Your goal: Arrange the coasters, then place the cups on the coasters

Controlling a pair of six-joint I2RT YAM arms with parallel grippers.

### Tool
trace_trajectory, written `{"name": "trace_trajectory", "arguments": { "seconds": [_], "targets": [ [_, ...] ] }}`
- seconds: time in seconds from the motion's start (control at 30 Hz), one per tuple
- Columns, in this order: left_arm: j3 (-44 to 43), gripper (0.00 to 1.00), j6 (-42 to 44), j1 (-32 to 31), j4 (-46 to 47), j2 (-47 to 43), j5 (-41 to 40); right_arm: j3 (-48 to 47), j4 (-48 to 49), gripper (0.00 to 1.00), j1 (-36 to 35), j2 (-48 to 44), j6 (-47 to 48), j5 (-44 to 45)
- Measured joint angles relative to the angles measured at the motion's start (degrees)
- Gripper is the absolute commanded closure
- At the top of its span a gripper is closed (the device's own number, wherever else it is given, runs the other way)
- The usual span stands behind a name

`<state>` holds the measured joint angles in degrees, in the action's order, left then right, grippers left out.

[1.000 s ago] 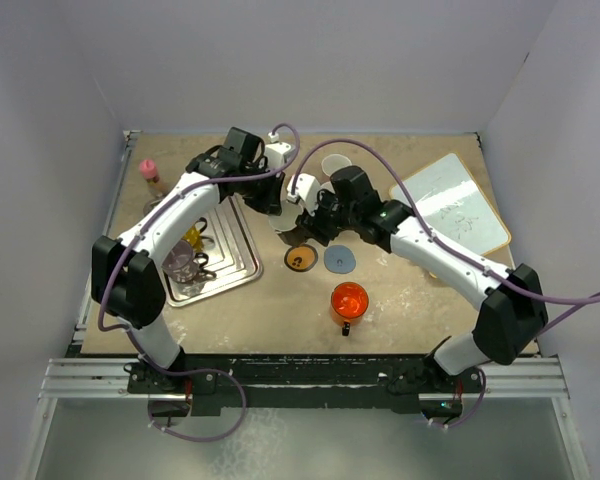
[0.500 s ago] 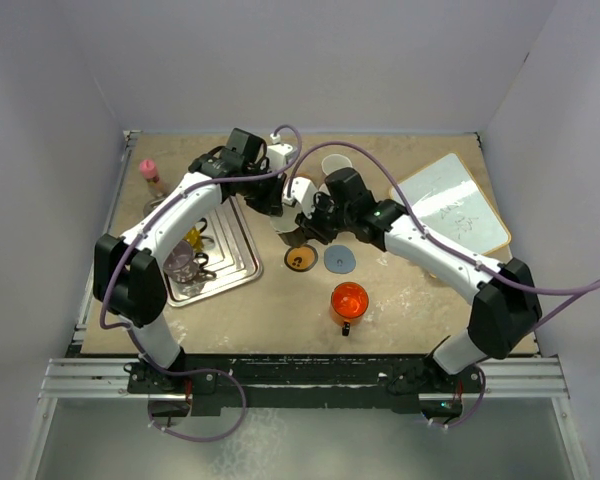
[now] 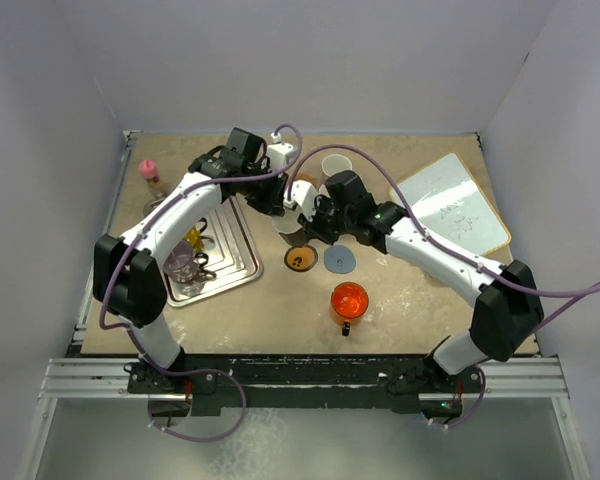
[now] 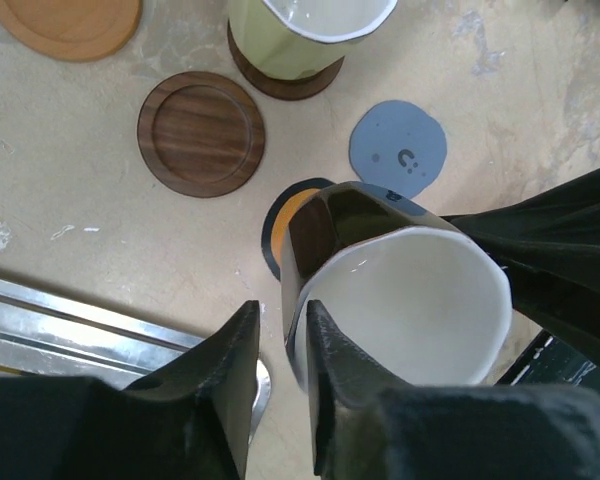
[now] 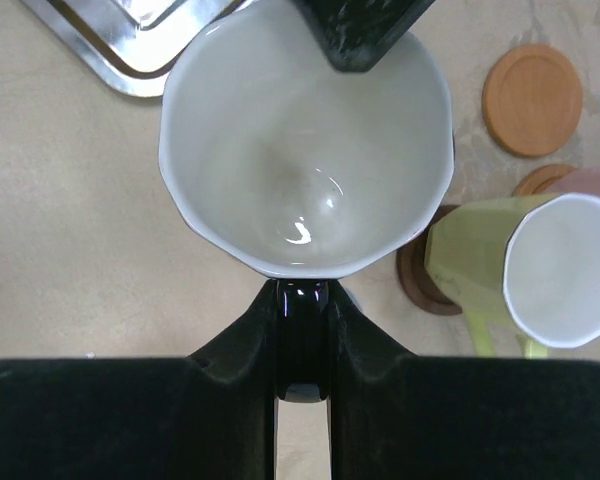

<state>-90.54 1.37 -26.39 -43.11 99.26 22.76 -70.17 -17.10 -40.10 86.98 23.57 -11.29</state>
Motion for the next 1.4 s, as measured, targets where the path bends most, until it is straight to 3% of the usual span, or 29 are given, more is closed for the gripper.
{"name": "trace_trajectory", "arguments": {
  "seconds": [0.17,0.3,0.57,0.83,1.07,1.4],
  "targets": [
    [0.0,0.59,1.46,0.0,0.76,-2.36,1.11,4.57,-0.72,1.0,0.61,-2.67,1.51,0.22],
    [0.02,0.42,2.89,0.0,1.49,-5.07,0.59,8.24,-0.72,1.0,2.89,-5.46,2.51,-0.42],
    [0.61,0.23,5.22,0.02,1.49,-8.96,-6.1,12.35,-0.42,1.0,13.05,-11.15,3.72,-4.59],
    [3.13,0.2,6.21,2.71,1.07,-11.65,-11.65,18.08,1.79,1.0,17.75,-11.5,4.68,-9.09],
    [5.66,0.2,6.16,6.58,1.68,-13.6,-13.05,21.84,4.26,1.0,18.12,-10.93,5.16,-13.25],
    [7.26,0.2,6.14,6.88,2.43,-14.25,-13.0,21.9,7.93,1.0,18.1,-9.2,5.11,-15.65]
  ]
}}
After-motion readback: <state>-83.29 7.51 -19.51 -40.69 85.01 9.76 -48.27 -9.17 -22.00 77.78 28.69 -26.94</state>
